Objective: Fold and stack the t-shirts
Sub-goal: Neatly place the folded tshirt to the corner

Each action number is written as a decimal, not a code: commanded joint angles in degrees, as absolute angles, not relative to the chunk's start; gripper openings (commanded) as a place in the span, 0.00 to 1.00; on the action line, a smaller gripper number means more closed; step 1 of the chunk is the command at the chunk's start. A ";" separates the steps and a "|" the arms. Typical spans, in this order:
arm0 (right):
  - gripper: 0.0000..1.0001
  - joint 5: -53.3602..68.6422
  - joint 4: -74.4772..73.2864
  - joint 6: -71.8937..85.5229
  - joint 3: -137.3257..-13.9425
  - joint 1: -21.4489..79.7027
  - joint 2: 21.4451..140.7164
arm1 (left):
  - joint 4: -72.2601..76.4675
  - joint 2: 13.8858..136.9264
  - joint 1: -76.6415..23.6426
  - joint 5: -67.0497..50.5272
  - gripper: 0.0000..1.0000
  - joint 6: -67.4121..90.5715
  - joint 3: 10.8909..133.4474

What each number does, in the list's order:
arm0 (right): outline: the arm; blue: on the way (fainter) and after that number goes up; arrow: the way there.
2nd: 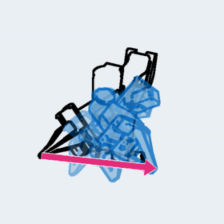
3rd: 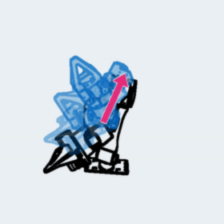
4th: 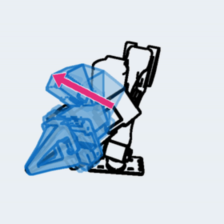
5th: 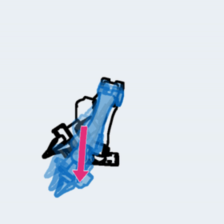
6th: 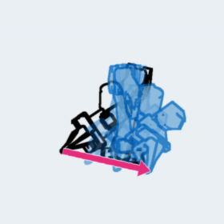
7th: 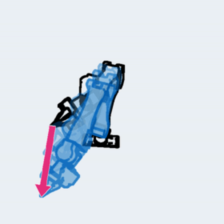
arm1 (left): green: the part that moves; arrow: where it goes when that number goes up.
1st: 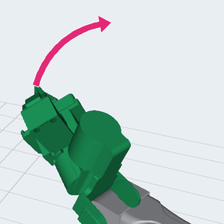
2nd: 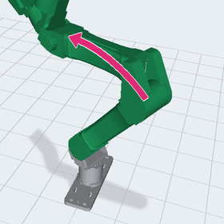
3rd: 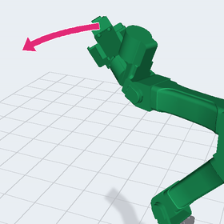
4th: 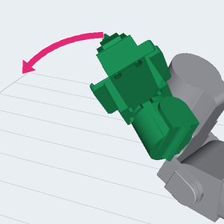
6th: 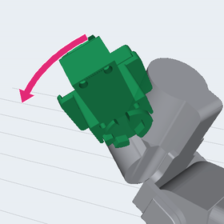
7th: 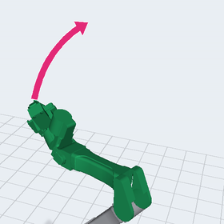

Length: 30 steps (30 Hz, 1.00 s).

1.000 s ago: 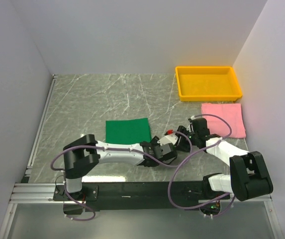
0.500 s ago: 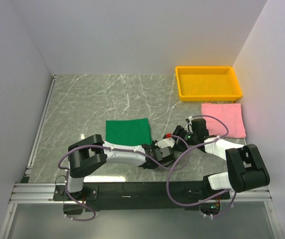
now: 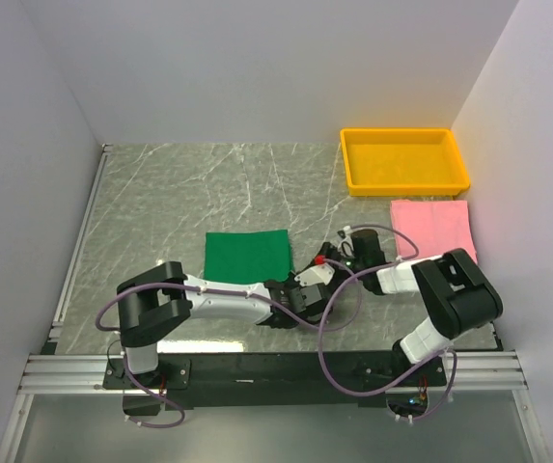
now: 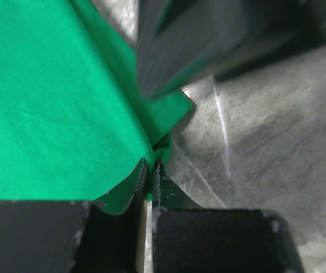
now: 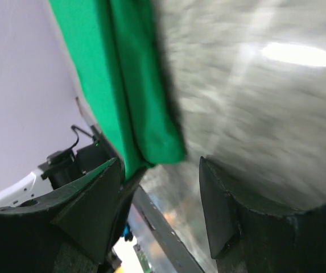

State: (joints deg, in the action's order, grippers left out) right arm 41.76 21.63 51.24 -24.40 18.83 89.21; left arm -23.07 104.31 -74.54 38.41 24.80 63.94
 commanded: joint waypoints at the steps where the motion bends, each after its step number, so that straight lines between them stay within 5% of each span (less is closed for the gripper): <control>1: 0.65 40.52 27.68 55.19 -26.62 23.54 93.86 | -22.23 100.99 -74.36 38.85 0.04 26.63 64.07; 14: 0.63 38.85 25.76 55.20 -35.94 31.20 101.95 | -20.83 98.44 -74.36 37.27 0.05 28.04 64.25; 19: 0.41 36.22 19.52 50.29 -39.10 31.47 101.87 | -20.30 97.82 -74.36 35.16 0.12 29.52 63.90; 24: 0.00 33.67 11.98 45.27 -41.39 31.29 101.16 | -22.32 95.72 -74.27 32.70 0.30 31.37 64.77; 30: 0.00 26.29 -1.19 35.78 -46.57 31.03 99.67 | -20.92 87.99 -71.29 28.93 0.63 30.94 62.85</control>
State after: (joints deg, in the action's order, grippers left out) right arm 33.67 8.40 43.20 -43.46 31.20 101.43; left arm -22.90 93.93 -73.43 31.88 30.24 63.75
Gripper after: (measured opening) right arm 0.210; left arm 0.610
